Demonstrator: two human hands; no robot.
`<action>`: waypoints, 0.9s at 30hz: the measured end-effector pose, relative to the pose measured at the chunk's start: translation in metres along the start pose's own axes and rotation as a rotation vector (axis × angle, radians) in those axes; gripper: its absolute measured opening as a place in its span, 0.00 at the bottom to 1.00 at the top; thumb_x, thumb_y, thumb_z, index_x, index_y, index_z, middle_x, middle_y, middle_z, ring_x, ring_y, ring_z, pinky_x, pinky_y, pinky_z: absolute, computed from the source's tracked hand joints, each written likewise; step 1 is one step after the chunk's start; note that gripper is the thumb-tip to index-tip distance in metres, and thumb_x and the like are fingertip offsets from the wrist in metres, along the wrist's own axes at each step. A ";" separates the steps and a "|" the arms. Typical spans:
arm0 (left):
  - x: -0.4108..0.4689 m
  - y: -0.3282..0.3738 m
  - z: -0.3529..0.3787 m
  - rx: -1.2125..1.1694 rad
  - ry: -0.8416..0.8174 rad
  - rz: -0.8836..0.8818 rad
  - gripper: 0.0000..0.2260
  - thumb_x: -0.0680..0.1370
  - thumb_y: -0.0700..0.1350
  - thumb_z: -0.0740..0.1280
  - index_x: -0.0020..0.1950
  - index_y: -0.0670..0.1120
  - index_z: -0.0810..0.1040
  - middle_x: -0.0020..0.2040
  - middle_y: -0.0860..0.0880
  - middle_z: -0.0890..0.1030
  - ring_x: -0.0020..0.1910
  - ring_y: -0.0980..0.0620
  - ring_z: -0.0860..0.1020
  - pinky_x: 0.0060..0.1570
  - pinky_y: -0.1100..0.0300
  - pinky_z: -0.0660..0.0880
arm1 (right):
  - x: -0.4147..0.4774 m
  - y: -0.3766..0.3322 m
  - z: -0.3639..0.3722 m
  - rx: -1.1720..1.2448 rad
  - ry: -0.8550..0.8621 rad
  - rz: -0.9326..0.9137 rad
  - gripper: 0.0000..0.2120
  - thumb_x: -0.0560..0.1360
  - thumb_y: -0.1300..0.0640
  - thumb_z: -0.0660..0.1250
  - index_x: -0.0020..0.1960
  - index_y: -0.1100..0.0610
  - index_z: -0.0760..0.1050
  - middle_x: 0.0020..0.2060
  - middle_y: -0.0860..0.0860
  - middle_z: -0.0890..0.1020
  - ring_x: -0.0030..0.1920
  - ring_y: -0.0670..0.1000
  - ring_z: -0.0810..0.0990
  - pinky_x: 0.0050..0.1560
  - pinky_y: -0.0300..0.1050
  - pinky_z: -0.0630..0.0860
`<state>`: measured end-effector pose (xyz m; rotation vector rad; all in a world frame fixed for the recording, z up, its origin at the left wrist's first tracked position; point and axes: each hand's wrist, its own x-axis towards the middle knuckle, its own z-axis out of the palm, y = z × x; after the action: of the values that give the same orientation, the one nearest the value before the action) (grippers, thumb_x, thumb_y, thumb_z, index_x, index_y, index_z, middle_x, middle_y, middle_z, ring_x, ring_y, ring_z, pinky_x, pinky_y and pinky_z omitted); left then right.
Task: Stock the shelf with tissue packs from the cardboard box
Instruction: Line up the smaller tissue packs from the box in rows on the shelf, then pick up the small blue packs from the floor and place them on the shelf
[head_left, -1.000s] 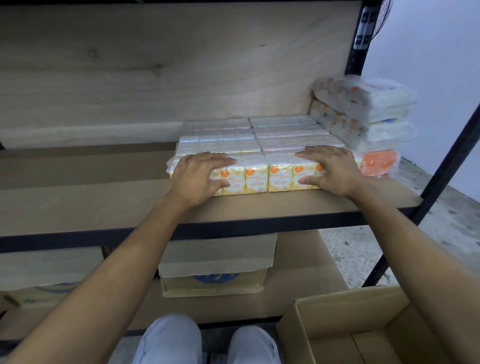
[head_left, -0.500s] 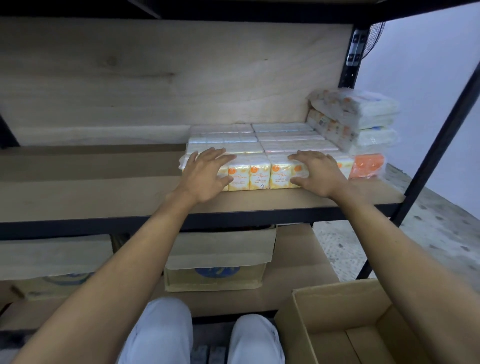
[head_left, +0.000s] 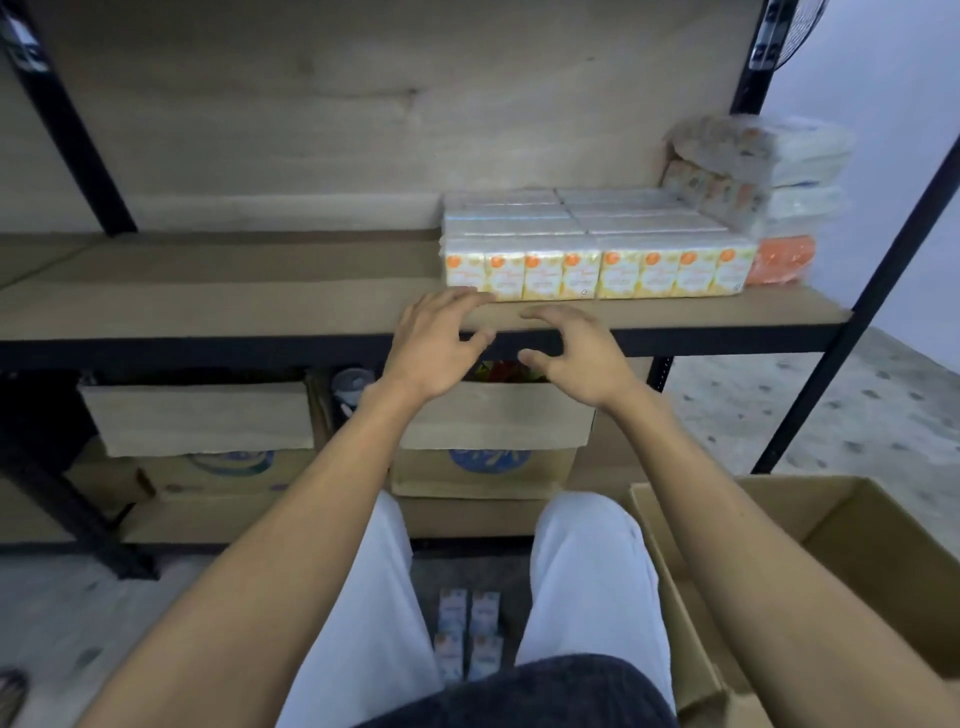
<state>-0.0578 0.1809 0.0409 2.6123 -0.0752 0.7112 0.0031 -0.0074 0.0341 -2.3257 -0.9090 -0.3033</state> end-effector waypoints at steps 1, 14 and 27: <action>-0.009 -0.004 0.001 -0.013 0.004 -0.021 0.19 0.79 0.52 0.63 0.70 0.55 0.70 0.71 0.51 0.71 0.70 0.49 0.66 0.69 0.52 0.59 | -0.006 -0.006 0.008 0.014 0.001 0.000 0.24 0.74 0.50 0.69 0.68 0.52 0.71 0.66 0.49 0.75 0.67 0.50 0.70 0.64 0.41 0.64; -0.108 -0.055 0.080 -0.187 -0.135 -0.359 0.18 0.77 0.48 0.67 0.67 0.52 0.74 0.68 0.49 0.74 0.66 0.48 0.72 0.65 0.54 0.68 | -0.073 -0.003 0.122 0.253 -0.205 0.360 0.20 0.73 0.57 0.69 0.64 0.55 0.74 0.61 0.52 0.78 0.62 0.52 0.76 0.54 0.32 0.65; -0.201 -0.126 0.205 -0.270 -0.527 -0.740 0.18 0.79 0.47 0.64 0.69 0.49 0.71 0.67 0.46 0.75 0.65 0.46 0.73 0.62 0.58 0.68 | -0.144 0.051 0.277 0.369 -0.450 0.763 0.16 0.77 0.59 0.65 0.64 0.57 0.75 0.62 0.54 0.79 0.61 0.54 0.76 0.61 0.42 0.68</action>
<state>-0.1152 0.1975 -0.2671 2.2407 0.5661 -0.2298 -0.0714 0.0587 -0.2663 -2.2207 -0.1750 0.6654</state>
